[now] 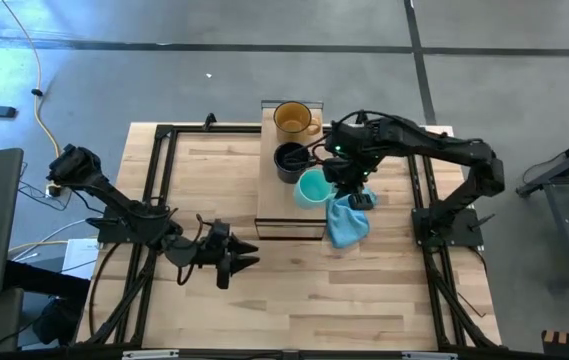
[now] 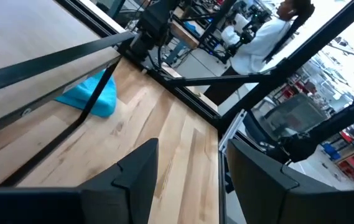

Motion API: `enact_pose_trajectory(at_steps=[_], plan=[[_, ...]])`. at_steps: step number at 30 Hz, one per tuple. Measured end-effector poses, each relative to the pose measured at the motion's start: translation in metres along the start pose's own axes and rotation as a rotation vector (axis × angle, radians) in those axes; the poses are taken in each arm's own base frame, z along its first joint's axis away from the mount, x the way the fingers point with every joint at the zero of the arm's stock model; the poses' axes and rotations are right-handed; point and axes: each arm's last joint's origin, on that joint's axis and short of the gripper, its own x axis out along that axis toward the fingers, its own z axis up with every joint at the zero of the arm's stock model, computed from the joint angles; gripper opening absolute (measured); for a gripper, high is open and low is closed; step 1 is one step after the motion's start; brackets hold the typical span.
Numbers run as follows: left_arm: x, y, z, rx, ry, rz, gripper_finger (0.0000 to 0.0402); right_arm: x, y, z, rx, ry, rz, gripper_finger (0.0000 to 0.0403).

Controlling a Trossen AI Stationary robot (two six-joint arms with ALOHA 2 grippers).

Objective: Stack small to large cups/mugs on shelf
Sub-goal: Put the light blue mug on the shelf

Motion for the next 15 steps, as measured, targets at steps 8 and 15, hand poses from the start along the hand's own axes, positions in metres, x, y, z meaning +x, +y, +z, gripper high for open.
enact_pose_trajectory(at_steps=[8,15], plan=[[0.0,0.001,0.0,0.03,-0.005,0.018,0.0179,0.014,-0.006,0.007,0.013,0.003,0.044,0.0022],[0.0,0.003,-0.001,0.043,0.006,0.029,0.0179,0.015,-0.007,0.012,0.018,-0.045,0.041,0.0022]])
